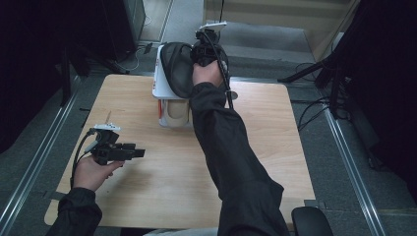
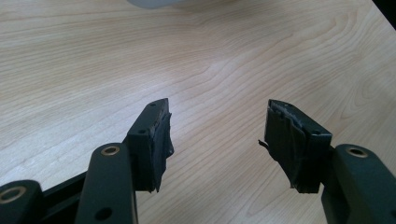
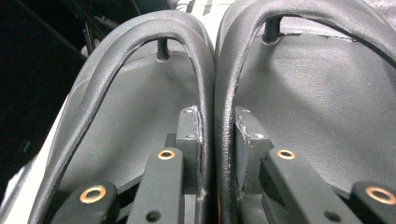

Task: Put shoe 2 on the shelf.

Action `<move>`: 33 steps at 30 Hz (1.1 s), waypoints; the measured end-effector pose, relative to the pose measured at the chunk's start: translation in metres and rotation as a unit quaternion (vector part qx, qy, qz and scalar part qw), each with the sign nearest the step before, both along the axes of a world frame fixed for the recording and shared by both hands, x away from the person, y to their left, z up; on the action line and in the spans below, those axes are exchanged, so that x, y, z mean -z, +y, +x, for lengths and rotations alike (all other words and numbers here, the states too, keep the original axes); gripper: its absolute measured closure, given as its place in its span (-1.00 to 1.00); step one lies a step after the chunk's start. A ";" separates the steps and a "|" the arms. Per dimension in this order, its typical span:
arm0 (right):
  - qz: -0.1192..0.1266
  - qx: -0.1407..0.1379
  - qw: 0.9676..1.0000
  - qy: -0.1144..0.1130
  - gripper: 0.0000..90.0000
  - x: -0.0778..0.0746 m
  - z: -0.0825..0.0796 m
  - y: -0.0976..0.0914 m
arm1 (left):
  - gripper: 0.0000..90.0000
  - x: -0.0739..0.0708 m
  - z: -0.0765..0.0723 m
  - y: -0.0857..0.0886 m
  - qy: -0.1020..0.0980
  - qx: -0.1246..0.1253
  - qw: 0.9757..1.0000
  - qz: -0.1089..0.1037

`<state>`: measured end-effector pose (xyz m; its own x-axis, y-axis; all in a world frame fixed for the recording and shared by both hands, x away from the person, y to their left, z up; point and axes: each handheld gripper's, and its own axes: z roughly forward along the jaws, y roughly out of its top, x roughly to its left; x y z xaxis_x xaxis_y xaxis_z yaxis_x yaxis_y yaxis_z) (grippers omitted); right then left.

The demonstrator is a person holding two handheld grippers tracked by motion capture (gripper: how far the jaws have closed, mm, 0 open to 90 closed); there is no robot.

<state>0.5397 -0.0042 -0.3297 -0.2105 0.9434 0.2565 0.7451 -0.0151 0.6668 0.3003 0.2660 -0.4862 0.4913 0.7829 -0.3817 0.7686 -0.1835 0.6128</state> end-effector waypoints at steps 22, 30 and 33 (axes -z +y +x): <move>0.015 0.070 0.997 -0.021 0.70 0.004 0.005 0.018 | -0.09 0.001 0.004 -0.005 0.003 0.011 1.000 0.002; 0.012 0.053 0.998 -0.025 0.50 0.006 0.005 0.020 | -0.09 0.002 0.004 -0.005 0.005 0.012 1.000 0.001; 0.009 0.046 0.998 -0.028 0.39 0.007 0.005 0.022 | -0.09 0.001 0.004 -0.005 0.005 0.012 1.000 0.001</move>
